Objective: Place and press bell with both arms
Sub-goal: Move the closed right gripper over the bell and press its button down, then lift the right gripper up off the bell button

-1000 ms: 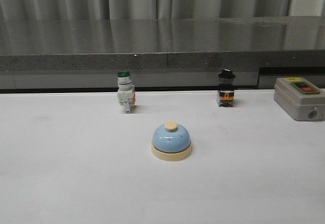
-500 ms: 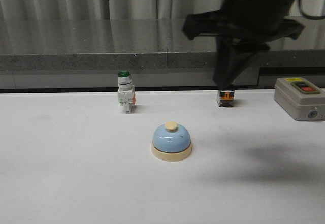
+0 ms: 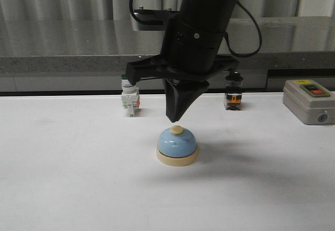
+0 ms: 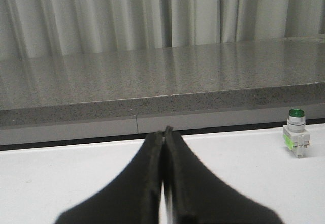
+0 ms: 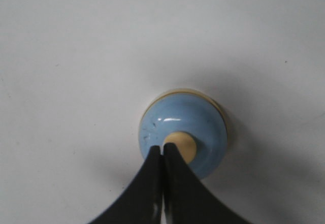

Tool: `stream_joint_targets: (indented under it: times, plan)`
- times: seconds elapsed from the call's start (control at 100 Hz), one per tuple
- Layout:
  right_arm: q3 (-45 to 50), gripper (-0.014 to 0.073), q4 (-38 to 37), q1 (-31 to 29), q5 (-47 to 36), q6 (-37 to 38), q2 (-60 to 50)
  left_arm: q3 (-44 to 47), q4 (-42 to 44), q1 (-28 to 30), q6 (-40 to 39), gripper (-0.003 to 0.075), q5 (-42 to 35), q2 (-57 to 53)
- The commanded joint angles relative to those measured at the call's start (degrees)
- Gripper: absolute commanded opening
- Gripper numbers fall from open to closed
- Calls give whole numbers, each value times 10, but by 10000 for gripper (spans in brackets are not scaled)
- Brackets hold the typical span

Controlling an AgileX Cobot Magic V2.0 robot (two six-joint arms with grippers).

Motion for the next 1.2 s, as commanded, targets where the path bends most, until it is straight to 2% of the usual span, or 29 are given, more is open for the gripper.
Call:
stream_joint_targets:
  times: [0.0,0.46,0.61,0.93,1.19]
  plan:
    - [-21,-60,0,-1,-9,-5,-21,24,0,2,-5,-20,-49,-17]
    - [-22,-60,-8,-1,-6,-5,13,24,0,2,-5,-20,-49,-17]
    - [-40,-60,-8,-1,17,-5,1,24,0,2,-5,-20,-49,-17]
    - [-52,-60,-47,-10,24,-5,-90,24,0,2,-5,-20,-49,-17]
    - [18,-60,-57,-73,8,2,-198,24,0,2,-5,-20,-49,-17]
